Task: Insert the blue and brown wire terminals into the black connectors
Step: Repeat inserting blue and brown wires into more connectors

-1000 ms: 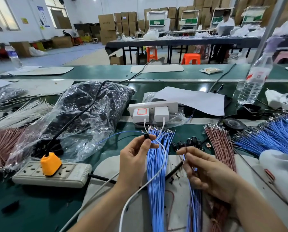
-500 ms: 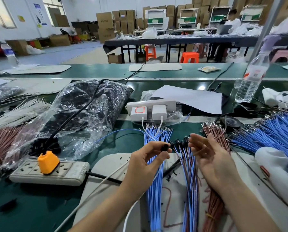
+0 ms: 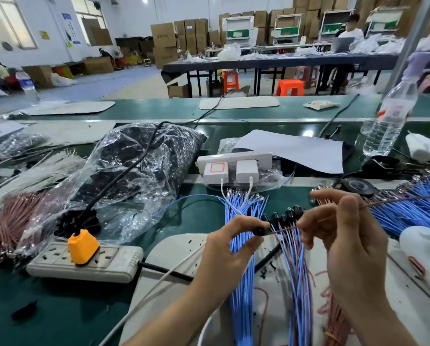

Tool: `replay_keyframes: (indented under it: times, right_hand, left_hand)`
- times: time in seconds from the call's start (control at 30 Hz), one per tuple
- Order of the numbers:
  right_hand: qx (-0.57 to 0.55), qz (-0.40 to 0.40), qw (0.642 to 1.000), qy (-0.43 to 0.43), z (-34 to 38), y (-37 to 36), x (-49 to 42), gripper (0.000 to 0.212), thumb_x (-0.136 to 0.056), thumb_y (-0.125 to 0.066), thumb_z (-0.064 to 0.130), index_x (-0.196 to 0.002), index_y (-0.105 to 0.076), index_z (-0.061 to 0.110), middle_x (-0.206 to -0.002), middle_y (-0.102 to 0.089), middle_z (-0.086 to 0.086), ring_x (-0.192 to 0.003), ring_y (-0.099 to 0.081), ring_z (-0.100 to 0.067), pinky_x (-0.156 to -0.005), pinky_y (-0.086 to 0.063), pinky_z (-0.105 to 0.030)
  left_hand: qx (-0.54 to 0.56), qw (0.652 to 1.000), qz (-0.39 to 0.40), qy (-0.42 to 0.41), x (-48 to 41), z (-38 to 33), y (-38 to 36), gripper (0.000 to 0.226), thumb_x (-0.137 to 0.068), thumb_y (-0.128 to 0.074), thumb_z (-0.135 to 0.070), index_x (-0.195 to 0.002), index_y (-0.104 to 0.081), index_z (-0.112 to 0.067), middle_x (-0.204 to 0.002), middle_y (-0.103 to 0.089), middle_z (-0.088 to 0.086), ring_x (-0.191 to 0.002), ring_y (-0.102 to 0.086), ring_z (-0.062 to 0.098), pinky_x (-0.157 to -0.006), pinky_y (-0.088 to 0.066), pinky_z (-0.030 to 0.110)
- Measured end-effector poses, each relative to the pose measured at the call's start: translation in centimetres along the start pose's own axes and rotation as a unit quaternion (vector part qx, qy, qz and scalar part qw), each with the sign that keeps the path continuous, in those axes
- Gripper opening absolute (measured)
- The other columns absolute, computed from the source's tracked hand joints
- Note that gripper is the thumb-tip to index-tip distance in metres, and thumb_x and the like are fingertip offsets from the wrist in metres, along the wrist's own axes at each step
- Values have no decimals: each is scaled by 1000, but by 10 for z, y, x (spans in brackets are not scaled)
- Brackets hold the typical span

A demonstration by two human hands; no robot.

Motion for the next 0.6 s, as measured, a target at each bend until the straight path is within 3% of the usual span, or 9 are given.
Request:
replay_keyframes:
  times: [0.27, 0.47, 0.6]
  right_hand:
    - [16, -22, 999, 24, 0, 2, 4, 36, -99, -31, 34, -95, -58, 11, -62, -64, -7, -50, -55, -25, -48, -46, -24]
    - [12, -39, 998, 41, 5, 4, 4, 41, -97, -34, 42, -94, -59, 11, -60, -63, -7, -48, -53, -26, -46, -44, -23]
    - [22, -28, 998, 50, 4, 2, 4, 35, -100, -31, 33, -95, -58, 11, -62, -63, -8, -48, -53, -24, -46, -44, -22]
  left_hand:
    - [-20, 1000, 12, 11, -1, 2, 0, 23, -86, -65, -2, -100, -67, -21, -96, -69, -12, -99, -65, 10, -91, -47, 20]
    - [-34, 999, 7, 8, -2, 1, 2, 20, -85, -67, -2, -99, -68, -17, -95, -69, -13, -97, -65, 8, -89, -46, 16]
    - [-50, 999, 11, 2, -1, 0, 1, 21, -84, -68, -1, -98, -68, -17, -93, -69, -13, -95, -65, 7, -88, -45, 15]
Point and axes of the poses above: each hand's wrist, its own x-axis away from the middle knuckle, its own y-axis out of the back of the hand, z = x × y, the point moved 7 cm from there along -x, towards the middle knuckle
